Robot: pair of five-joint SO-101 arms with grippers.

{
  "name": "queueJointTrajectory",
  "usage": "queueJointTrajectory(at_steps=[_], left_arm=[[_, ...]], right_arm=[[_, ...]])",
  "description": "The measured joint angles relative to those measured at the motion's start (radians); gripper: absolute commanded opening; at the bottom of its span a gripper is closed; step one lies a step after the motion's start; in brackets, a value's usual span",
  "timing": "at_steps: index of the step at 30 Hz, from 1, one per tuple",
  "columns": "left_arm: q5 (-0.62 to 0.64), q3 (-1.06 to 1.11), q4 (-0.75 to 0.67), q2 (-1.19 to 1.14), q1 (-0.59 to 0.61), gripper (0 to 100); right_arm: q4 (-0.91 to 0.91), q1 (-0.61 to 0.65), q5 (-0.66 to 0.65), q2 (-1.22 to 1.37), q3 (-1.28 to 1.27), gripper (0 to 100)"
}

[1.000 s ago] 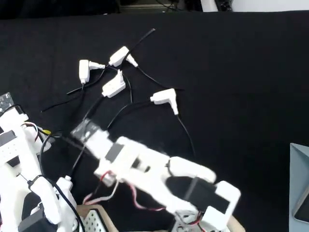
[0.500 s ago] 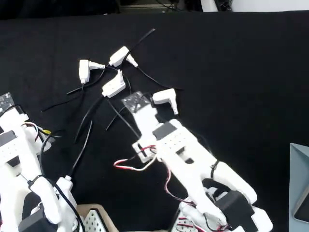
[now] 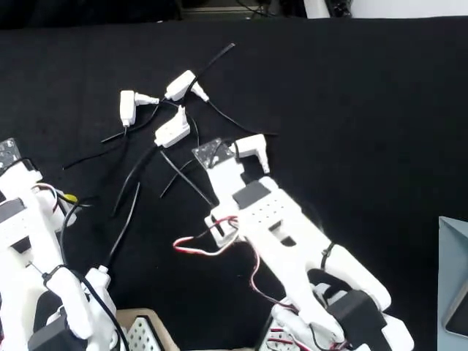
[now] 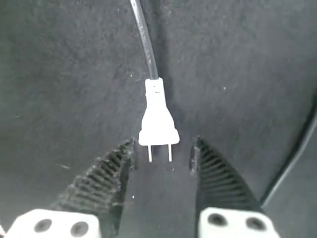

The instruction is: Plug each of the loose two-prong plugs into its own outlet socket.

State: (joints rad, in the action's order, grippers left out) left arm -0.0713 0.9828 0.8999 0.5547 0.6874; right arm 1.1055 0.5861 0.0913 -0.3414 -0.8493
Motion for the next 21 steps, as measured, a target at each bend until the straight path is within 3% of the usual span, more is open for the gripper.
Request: queueJointTrajectory(at_steps=[6, 21], left_arm=[[0.000, 0.000, 0.000, 0.000, 0.000, 26], [0.000, 0.000, 0.000, 0.000, 0.000, 26]], right_arm=[[0.015, -0.002, 0.000, 0.000, 0.017, 17.0], [-0.204, -0.041, 0.000, 0.000, -0.117, 16.9]])
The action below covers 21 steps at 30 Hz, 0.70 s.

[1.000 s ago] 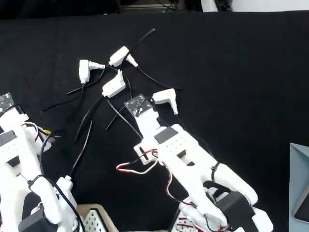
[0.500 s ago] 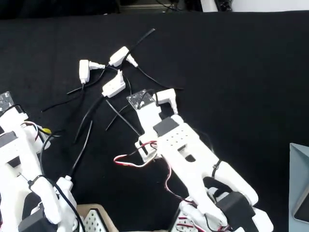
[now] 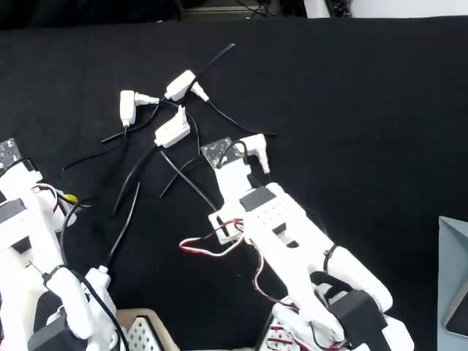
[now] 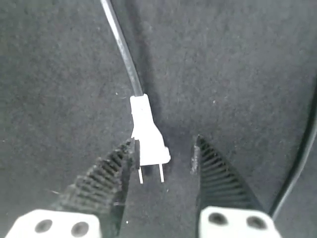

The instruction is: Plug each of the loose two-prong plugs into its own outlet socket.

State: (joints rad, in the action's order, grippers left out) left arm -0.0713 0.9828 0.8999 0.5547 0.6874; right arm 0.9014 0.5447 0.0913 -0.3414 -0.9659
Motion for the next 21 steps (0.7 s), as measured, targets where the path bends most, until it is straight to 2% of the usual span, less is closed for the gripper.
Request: queueJointTrajectory(at_steps=[12, 18, 21], left_arm=[[0.000, 0.000, 0.000, 0.000, 0.000, 26], [0.000, 0.000, 0.000, 0.000, 0.000, 26], [0.000, 0.000, 0.000, 0.000, 0.000, 26]], right_arm=[[-0.020, 0.064, 0.041, 0.104, 0.003, 16.5], [-0.025, 0.061, 0.046, 0.149, 0.028, 3.8], [-0.031, 0.058, 0.046, 0.157, 0.032, 1.2]])
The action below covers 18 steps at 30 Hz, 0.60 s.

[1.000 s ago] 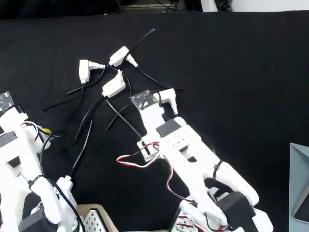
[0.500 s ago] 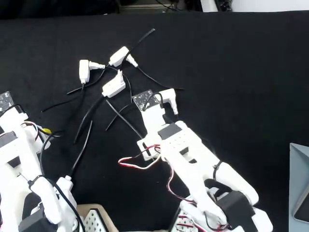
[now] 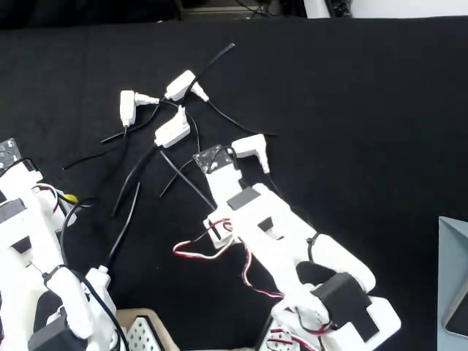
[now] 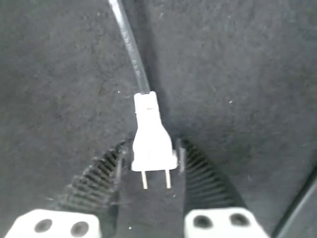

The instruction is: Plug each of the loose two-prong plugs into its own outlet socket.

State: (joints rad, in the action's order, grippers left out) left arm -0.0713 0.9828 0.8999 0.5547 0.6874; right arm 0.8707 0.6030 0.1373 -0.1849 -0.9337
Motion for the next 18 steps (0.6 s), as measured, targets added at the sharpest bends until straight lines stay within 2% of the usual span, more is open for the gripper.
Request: queueJointTrajectory(at_steps=[6, 12, 18], left_arm=[[0.000, 0.000, 0.000, 0.000, 0.000, 26], [0.000, 0.008, 0.000, 0.000, 0.000, 26], [0.000, 0.008, 0.000, 0.000, -0.009, 26]], right_arm=[[0.000, 0.000, 0.000, -0.015, 0.000, 1.2], [0.078, 0.005, -0.028, -0.163, 0.000, 2.0], [0.167, 0.005, -0.028, -0.295, 0.000, 18.5]])
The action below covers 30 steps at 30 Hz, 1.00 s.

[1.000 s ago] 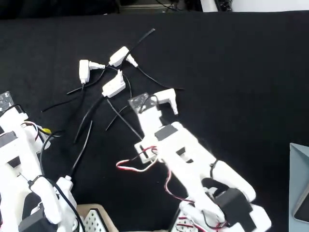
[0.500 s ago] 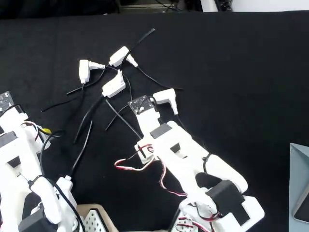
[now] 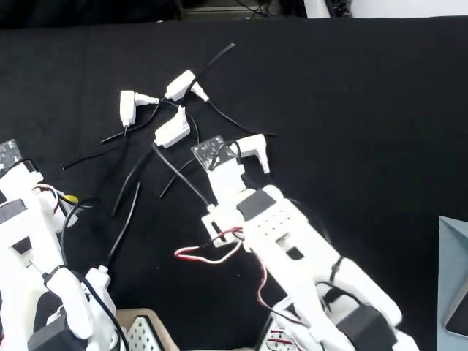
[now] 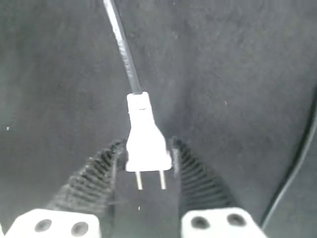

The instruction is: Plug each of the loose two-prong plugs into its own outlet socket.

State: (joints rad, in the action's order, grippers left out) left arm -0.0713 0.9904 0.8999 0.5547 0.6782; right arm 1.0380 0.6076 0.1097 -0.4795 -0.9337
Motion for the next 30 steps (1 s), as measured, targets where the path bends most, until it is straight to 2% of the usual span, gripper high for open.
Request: queueJointTrajectory(at_steps=[12, 19, 30], left_arm=[[0.000, 0.000, 0.009, 0.000, -0.006, 26], [0.000, 0.000, 0.009, 0.000, -0.006, 26], [0.000, 0.000, 0.009, 0.000, -0.006, 26]], right_arm=[[0.106, 0.041, -0.012, -0.146, -0.018, 18.3], [-0.002, 0.109, -0.084, -0.149, -0.170, 16.5], [-0.032, 0.149, -0.092, -0.149, -0.178, 14.9]])
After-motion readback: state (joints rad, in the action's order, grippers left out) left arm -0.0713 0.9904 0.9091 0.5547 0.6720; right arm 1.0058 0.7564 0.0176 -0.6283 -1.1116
